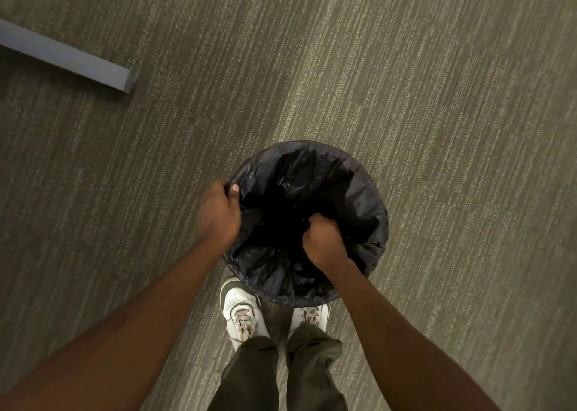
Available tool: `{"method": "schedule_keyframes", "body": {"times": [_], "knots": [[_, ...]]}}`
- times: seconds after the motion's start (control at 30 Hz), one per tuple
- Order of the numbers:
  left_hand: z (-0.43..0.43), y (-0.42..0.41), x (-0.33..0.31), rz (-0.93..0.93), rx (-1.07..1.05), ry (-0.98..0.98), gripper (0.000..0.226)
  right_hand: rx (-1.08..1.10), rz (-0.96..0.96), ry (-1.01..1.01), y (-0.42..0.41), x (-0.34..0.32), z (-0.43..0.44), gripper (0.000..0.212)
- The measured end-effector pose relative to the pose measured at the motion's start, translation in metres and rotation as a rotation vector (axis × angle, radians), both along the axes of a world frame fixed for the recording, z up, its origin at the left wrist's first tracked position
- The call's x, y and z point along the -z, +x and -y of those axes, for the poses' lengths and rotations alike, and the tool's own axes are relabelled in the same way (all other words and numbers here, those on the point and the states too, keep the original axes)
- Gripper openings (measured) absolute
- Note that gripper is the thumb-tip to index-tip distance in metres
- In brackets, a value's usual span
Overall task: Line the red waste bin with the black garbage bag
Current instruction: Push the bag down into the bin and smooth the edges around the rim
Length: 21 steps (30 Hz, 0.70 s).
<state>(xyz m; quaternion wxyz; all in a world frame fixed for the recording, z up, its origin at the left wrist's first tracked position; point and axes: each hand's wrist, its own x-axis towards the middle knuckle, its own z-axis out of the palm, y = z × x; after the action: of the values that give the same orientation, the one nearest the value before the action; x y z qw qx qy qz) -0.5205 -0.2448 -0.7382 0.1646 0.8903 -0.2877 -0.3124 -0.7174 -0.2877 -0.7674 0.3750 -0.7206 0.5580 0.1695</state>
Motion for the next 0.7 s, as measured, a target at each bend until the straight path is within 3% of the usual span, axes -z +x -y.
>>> {"method": "schedule_keyframes", "body": {"times": [0.1, 0.2, 0.37, 0.47, 0.53, 0.7], "knots": [[0.003, -0.002, 0.002, 0.012, 0.020, 0.037, 0.029, 0.014, -0.202, -0.001, -0.017, 0.007, 0.009, 0.032], [0.003, -0.006, 0.004, -0.007, 0.029, 0.012, 0.024, -0.048, -0.245, -0.022, -0.023, 0.008, 0.015, 0.036], [-0.001, 0.000, 0.010, -0.045, -0.047, -0.009, 0.029, 0.028, -0.070, -0.001, -0.013, -0.006, 0.018, 0.024], [-0.002, 0.003, 0.005, -0.033, -0.020, -0.025, 0.039, -0.001, 0.115, -0.134, -0.005, -0.018, 0.016, 0.030], [-0.005, 0.003, 0.001, -0.010, -0.012, -0.047, 0.046, -0.070, 0.193, -0.114, 0.005, -0.022, 0.016, 0.032], [-0.014, 0.003, -0.006, 0.035, -0.033, -0.040, 0.048, -0.218, 0.129, -0.039, 0.047, -0.015, 0.035, 0.045]]}}
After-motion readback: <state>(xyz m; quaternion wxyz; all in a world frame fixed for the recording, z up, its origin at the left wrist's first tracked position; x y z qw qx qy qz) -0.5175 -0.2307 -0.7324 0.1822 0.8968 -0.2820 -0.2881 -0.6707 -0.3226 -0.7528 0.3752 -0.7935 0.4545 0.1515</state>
